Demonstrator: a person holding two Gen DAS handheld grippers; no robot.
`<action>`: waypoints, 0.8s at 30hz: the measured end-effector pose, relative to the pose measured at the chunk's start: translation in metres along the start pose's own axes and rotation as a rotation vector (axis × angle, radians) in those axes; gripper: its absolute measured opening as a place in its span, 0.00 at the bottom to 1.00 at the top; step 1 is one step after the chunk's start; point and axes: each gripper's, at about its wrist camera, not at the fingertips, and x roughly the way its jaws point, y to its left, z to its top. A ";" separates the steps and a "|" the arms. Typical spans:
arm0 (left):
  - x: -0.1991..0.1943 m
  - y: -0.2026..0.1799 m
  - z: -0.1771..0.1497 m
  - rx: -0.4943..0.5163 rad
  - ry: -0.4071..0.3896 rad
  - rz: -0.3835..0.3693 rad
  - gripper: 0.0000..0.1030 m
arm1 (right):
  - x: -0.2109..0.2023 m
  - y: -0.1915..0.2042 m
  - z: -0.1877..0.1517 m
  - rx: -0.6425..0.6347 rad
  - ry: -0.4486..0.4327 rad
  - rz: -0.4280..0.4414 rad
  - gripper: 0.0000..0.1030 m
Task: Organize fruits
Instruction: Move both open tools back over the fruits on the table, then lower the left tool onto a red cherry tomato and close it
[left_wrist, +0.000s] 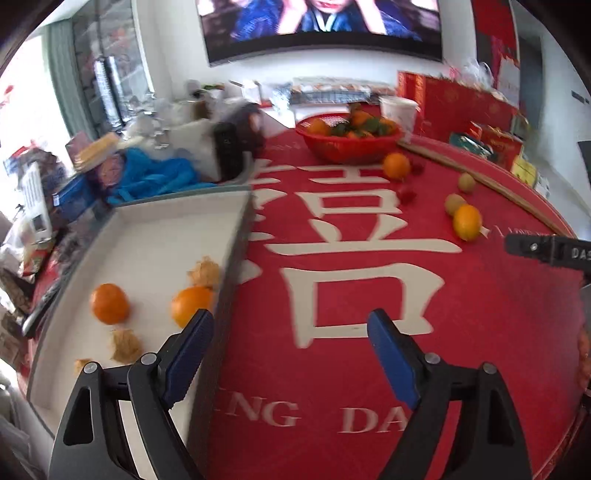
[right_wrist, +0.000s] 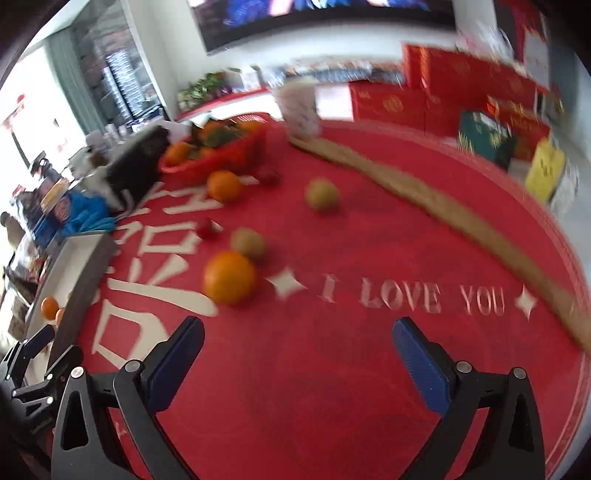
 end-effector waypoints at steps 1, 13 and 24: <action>0.002 -0.005 0.004 -0.002 0.016 -0.027 0.85 | 0.003 -0.005 0.000 0.006 0.023 0.005 1.00; 0.068 -0.086 0.084 0.117 0.149 -0.146 0.85 | 0.004 -0.034 -0.012 -0.121 0.063 -0.194 1.00; 0.119 -0.124 0.114 0.067 0.179 -0.166 0.87 | 0.003 -0.033 -0.012 -0.125 0.079 -0.192 1.00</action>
